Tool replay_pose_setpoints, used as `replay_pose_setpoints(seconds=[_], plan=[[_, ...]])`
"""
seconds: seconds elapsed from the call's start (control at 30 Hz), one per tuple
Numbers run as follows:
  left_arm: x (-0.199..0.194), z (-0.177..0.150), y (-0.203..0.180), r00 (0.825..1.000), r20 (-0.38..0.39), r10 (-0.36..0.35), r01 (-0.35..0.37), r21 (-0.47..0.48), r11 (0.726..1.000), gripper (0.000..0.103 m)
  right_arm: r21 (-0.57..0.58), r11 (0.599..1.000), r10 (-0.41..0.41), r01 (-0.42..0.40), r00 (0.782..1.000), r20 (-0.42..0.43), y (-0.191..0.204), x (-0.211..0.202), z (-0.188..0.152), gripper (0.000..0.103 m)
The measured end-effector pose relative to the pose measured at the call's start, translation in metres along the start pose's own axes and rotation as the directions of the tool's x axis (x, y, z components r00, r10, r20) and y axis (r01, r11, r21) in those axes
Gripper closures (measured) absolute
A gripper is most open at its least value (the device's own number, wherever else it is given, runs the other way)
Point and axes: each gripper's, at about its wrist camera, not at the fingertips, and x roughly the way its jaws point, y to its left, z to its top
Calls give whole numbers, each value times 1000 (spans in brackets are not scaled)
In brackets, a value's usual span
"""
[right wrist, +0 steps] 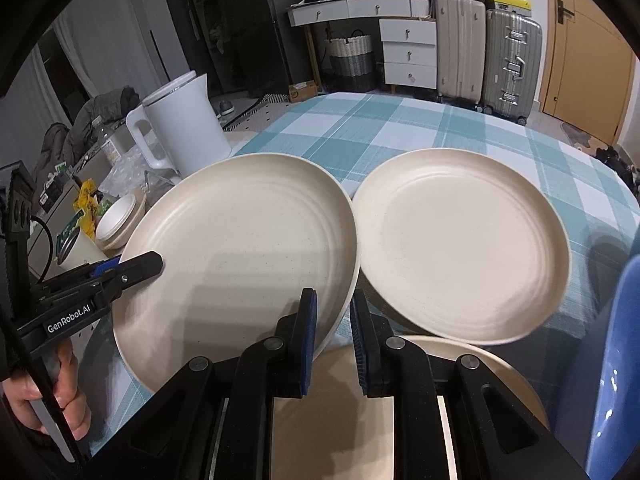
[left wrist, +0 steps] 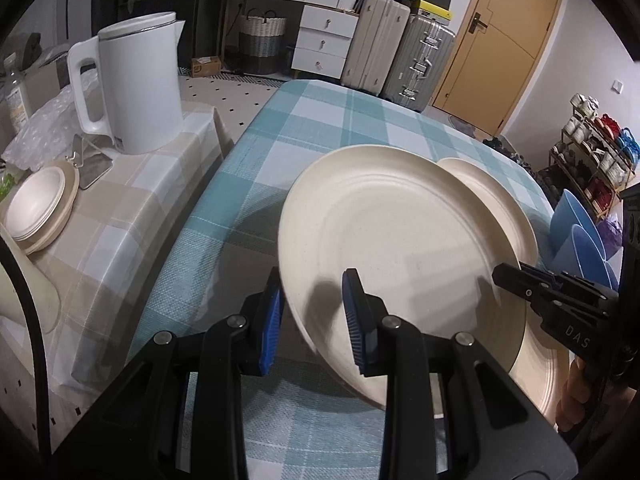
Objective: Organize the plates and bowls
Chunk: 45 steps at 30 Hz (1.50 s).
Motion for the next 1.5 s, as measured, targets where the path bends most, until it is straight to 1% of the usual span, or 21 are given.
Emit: replay_pose_setpoints(seconds=[0.3, 0.83, 1.23, 1.5], plan=[[-10, -4, -28, 999, 4, -34, 34, 51, 998, 77, 44, 999, -23, 22, 999, 30, -13, -28, -14, 86], [-27, -12, -63, 996, -7, -92, 93, 137, 986, 77, 108, 992, -70, 63, 995, 66, -33, -74, -39, 86], [-35, -21, -87, 989, -36, -143, 147, 210, 967, 77, 163, 981, -125, 108, 987, 98, -44, -108, -63, 85], [-34, -28, -100, 988, -60, -143, 154, 269, 951, 77, 182, 974, -152, 133, 983, 99, -46, -125, -75, 84]])
